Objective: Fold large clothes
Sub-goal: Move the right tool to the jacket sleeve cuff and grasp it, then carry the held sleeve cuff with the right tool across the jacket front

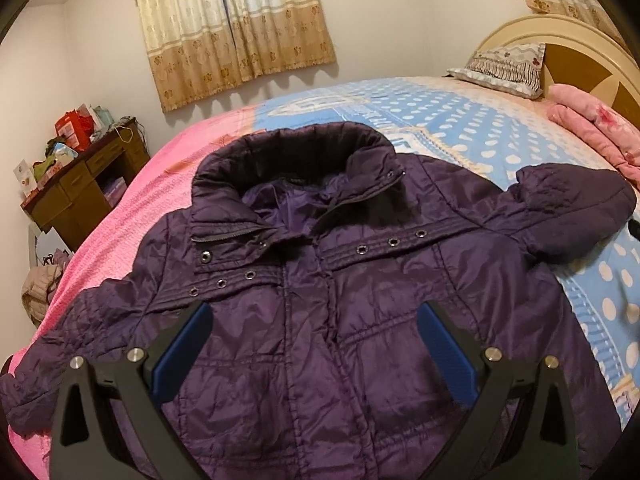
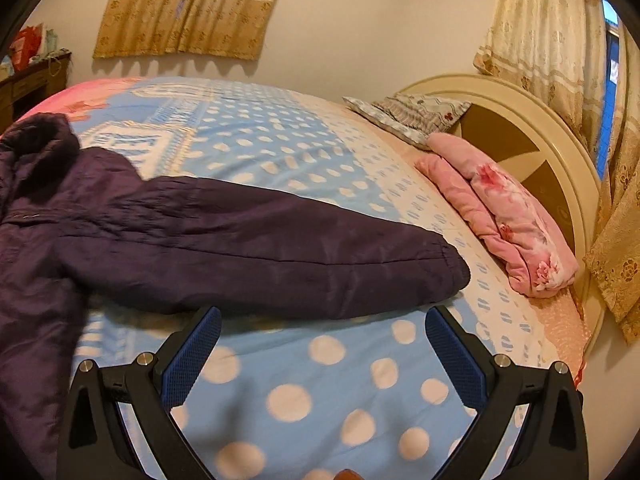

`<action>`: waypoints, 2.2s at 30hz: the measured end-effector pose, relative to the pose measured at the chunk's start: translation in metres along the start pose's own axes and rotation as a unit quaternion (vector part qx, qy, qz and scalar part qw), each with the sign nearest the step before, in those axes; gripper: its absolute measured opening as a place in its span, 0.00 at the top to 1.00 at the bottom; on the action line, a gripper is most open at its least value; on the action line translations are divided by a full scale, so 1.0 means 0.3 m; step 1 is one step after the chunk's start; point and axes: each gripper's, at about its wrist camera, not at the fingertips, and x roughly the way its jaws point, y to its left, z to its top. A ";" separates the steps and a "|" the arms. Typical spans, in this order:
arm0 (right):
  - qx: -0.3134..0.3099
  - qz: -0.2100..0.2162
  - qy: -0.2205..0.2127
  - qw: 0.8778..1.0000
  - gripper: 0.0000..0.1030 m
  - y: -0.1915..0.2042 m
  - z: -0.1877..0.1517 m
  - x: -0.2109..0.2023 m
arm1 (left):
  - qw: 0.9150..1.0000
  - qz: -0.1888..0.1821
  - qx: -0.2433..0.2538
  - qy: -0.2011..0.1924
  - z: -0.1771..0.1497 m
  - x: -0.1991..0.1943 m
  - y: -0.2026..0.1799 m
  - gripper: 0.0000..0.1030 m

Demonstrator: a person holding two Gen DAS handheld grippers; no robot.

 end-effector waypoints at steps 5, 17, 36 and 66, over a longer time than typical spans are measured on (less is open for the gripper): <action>0.081 0.031 0.036 0.996 0.01 -0.160 0.018 0.131 | 1.000 0.015 0.014 -0.003 0.011 0.022 -0.021 0.00; 0.315 0.038 0.091 0.944 0.02 -0.597 0.010 0.498 | 0.998 0.060 0.003 0.002 0.027 0.079 0.048 0.00; 0.266 0.094 0.072 0.957 0.61 -0.557 0.039 0.561 | 0.996 0.075 -0.030 0.030 0.010 0.121 0.152 0.00; 0.021 0.207 -0.202 0.957 0.69 0.032 0.518 -0.558 | 0.995 0.020 -0.101 -0.003 -0.077 -0.086 0.376 0.00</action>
